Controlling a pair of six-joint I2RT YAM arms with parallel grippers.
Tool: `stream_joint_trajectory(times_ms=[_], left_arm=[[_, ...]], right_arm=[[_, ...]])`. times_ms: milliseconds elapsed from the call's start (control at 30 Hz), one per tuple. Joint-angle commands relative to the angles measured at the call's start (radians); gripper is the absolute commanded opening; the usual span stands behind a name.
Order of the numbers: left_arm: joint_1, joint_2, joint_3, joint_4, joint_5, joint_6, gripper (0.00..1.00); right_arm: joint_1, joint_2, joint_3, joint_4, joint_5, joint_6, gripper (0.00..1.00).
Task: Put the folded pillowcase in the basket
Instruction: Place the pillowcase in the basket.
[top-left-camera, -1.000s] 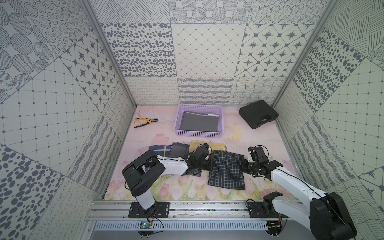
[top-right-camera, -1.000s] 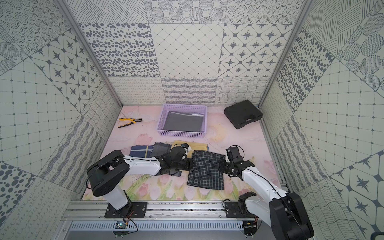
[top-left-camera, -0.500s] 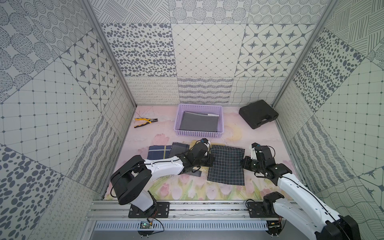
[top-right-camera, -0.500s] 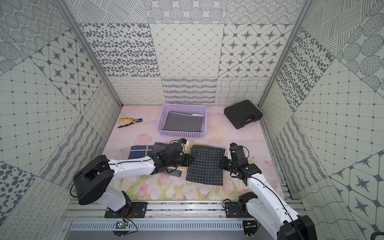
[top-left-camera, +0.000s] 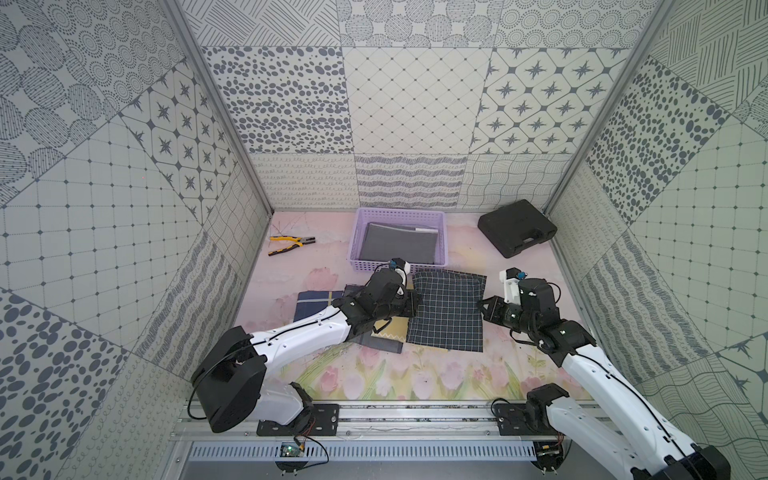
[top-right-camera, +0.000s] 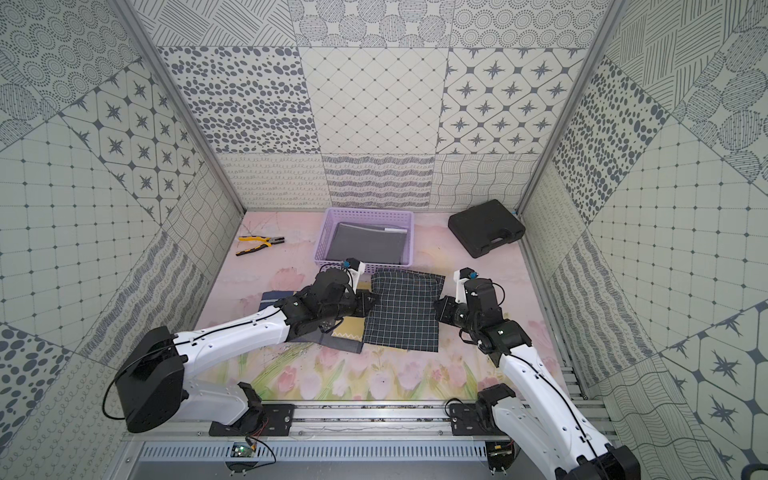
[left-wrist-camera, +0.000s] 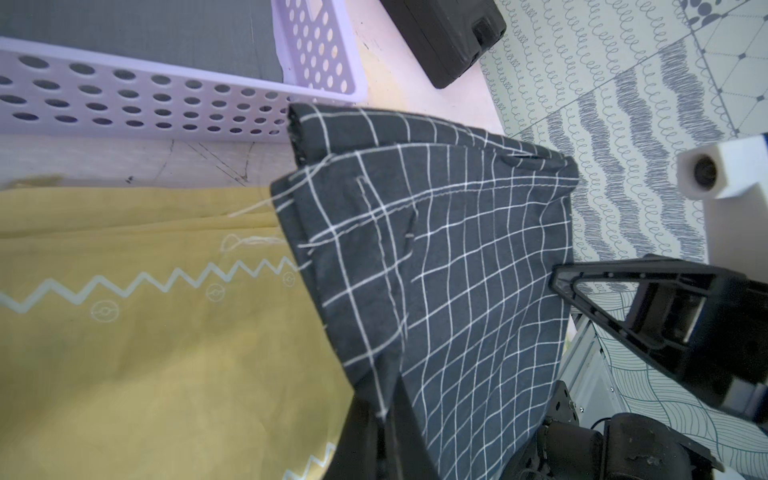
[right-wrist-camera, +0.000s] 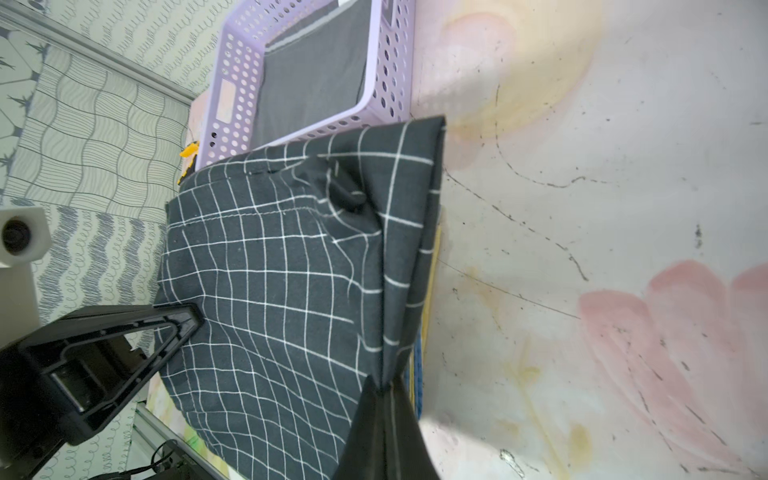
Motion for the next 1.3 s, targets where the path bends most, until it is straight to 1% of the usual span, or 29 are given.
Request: stream_joint_trajectory(times_ms=[0, 167, 267, 367, 633, 733, 1033, 1133, 1267], left_arm=[[0.052, -0.025, 0.035, -0.076, -0.003, 0.092, 0.00], [0.112, -0.019, 0.076, -0.087, 0.021, 0.134, 0.00], [0.144, 0.001, 0.110, -0.089, 0.034, 0.161, 0.00], [0.190, 0.040, 0.157, -0.085, 0.078, 0.187, 0.00], [0.350, 0.193, 0.331, -0.096, 0.177, 0.233, 0.00], [0.396, 0.253, 0.395, -0.095, 0.211, 0.247, 0.00], [0.503, 0.433, 0.562, -0.089, 0.272, 0.273, 0.00], [0.526, 0.491, 0.614, -0.086, 0.285, 0.270, 0.00], [0.546, 0.566, 0.701, -0.106, 0.292, 0.297, 0.00]], right_arm=[[0.006, 0.019, 0.046, 0.092, -0.004, 0.018, 0.00], [0.019, 0.101, 0.101, 0.169, -0.007, 0.020, 0.00], [0.035, 0.175, 0.135, 0.235, -0.002, 0.023, 0.00], [0.048, 0.261, 0.181, 0.298, 0.001, 0.022, 0.00], [0.053, 0.523, 0.386, 0.381, 0.012, -0.001, 0.00], [0.054, 0.620, 0.468, 0.405, 0.007, -0.001, 0.00], [0.054, 0.892, 0.704, 0.453, -0.027, 0.009, 0.00], [0.053, 0.980, 0.783, 0.463, -0.044, 0.015, 0.00], [0.053, 1.088, 0.888, 0.458, -0.063, 0.019, 0.00]])
